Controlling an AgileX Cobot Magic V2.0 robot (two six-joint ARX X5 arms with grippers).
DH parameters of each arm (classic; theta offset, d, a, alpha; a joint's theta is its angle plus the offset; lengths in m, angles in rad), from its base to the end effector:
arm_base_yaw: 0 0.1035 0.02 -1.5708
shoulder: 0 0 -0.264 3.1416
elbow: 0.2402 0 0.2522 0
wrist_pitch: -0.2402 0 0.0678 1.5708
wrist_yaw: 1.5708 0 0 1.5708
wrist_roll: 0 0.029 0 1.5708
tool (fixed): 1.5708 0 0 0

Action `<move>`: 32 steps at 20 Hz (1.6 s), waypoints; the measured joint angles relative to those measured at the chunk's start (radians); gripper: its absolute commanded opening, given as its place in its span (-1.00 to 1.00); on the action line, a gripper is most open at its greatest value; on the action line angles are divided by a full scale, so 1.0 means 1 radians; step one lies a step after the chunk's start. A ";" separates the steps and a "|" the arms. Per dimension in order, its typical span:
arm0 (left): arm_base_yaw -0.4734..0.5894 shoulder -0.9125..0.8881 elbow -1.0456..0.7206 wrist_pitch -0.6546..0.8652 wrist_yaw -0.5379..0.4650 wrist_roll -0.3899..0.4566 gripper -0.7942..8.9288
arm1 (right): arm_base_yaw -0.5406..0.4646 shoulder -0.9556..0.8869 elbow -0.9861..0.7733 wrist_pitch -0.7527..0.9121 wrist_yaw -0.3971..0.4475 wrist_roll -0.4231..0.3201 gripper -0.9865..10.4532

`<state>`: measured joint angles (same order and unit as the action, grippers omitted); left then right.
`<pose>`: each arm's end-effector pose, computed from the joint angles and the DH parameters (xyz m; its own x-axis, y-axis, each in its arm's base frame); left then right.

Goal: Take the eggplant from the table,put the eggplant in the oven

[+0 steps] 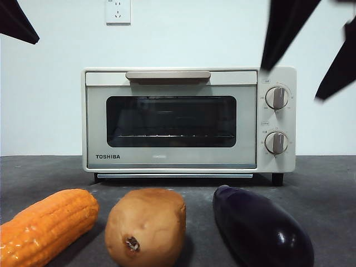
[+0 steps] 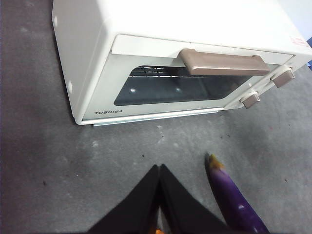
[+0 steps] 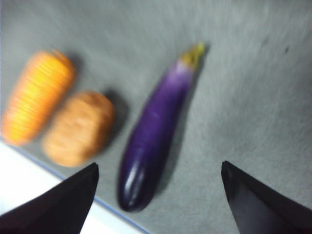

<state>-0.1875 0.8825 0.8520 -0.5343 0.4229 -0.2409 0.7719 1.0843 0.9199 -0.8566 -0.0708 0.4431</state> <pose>0.1732 -0.0450 0.3095 0.6803 -0.5468 -0.4881 0.3704 0.8311 -0.4148 0.1409 0.1400 0.2735 0.3242 0.4142 -0.8505 -0.3905 0.8774 0.2785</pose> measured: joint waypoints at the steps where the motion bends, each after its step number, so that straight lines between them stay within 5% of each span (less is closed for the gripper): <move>1: 0.000 0.000 0.000 0.000 0.000 0.000 -0.83 | 0.026 0.047 0.000 0.009 0.023 0.015 -0.12; 7: 0.000 0.000 0.000 0.000 0.000 0.007 -0.83 | 0.093 0.309 0.000 0.116 0.041 0.105 -0.12; 13: 0.000 0.000 0.000 0.000 0.000 0.022 -0.83 | 0.106 0.469 0.000 0.181 0.041 0.113 -0.13; 18: 0.000 0.000 0.000 0.000 0.000 0.026 -0.83 | 0.110 0.490 0.000 0.172 0.040 0.137 -0.49; 21: 0.000 0.006 0.000 0.002 -0.007 0.033 -0.83 | 0.111 0.487 0.054 0.043 0.040 0.139 -0.51; 27: -0.065 0.130 0.084 0.043 -0.008 0.029 -0.83 | 0.111 0.357 0.267 -0.319 0.051 -0.130 -0.51; 32: -0.181 0.338 0.307 0.035 -0.009 0.040 -0.83 | 0.111 0.186 0.270 -0.326 0.248 -0.208 -0.51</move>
<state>-0.3687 1.2209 1.1587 -0.4992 0.4141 -0.2005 0.8833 1.2701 1.1904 -1.1824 0.1772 0.2352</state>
